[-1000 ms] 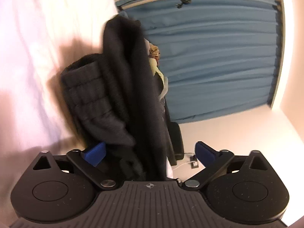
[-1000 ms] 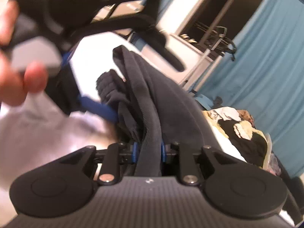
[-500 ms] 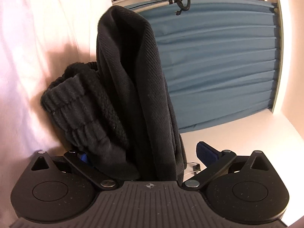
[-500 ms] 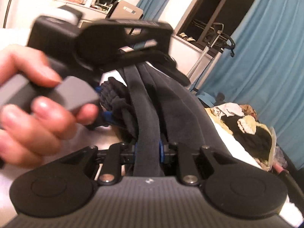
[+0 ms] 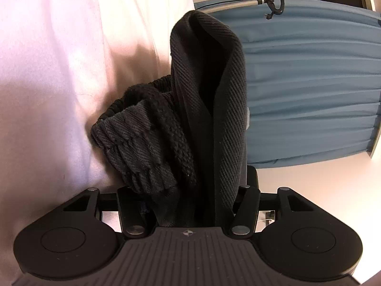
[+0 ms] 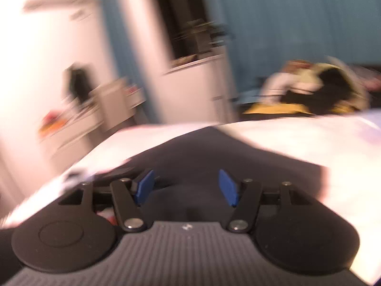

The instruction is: Fold clothes

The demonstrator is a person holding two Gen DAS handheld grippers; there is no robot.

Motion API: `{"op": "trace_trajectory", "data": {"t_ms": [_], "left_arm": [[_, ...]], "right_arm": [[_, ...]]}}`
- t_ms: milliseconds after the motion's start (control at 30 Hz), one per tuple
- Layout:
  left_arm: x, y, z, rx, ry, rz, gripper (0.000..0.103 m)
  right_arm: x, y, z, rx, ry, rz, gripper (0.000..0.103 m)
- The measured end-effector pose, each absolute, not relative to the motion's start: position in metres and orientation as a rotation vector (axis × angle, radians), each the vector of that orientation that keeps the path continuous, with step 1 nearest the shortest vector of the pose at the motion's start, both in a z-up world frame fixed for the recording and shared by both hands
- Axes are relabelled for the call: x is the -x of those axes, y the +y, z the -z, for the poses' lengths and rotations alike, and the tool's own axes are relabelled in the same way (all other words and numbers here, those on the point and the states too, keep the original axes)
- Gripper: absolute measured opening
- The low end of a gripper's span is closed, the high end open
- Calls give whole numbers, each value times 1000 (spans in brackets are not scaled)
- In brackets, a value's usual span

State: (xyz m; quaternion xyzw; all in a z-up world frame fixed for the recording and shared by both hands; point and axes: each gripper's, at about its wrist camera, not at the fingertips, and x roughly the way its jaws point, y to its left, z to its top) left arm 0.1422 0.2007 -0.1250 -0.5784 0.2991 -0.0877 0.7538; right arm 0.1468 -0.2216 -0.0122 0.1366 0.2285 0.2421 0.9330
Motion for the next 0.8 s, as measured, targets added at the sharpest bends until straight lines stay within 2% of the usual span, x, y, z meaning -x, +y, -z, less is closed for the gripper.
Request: {"op": "trace_trajectory", "data": {"t_ms": [167,367,400,433,500,633,667,700,800], "left_arm": [[-139,207,117,1240,651,188,58],[-135,216,109,1224,650,189,59],[-134,218,108,1223,649,189,59],[-134,219,107,1221,647,188,60],[-132,223,104,1218,644,187,60],[-130,229,98,1212,641,187,60],[-129,231,97,1212,641,187,60],[-129,233,96,1213,640,186,60],[-127,239,91,1209,640,185,60]], "right_arm": [[-191,-270,60,-610,705,-376,65],[-189,-283,74,-754,694,-322,68],[-184,-285,74,-748,693,-284,72],[-179,-287,74,-739,694,-245,82],[-175,-291,83,-737,703,-206,86],[-180,-291,104,-858,739,-287,83],[-182,-288,106,-884,725,-315,82],[-183,-285,107,-907,709,-341,75],[-181,-284,103,-910,635,-389,74]]}}
